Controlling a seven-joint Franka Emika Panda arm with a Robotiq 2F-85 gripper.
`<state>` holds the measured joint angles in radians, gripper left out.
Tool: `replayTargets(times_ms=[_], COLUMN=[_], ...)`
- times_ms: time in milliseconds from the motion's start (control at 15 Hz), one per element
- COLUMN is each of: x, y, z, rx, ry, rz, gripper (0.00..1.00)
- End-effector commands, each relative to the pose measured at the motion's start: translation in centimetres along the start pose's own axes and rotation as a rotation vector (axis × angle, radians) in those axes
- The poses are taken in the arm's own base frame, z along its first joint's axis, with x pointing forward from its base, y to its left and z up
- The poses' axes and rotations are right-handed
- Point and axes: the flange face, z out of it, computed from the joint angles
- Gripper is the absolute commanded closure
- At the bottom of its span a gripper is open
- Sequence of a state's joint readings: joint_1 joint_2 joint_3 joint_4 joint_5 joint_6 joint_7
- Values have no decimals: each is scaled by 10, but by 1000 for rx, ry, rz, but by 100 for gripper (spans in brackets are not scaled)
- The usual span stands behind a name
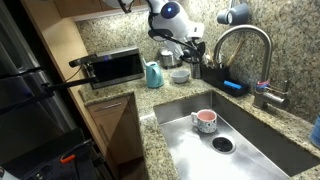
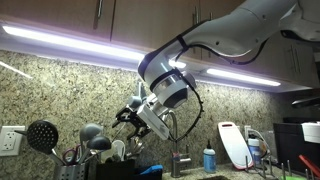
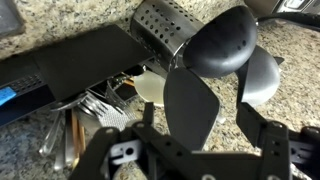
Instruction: Take the spatula out of the utensil holder and place it on the counter
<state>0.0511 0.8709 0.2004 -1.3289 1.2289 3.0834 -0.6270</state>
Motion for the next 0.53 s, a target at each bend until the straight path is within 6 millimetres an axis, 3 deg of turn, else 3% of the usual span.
replayTargets(times_ms=[0, 467], x=[7, 5], y=[-7, -10], z=[1, 1], rx=[4, 3], ry=[42, 42], rz=[-13, -22], gripper=[49, 99])
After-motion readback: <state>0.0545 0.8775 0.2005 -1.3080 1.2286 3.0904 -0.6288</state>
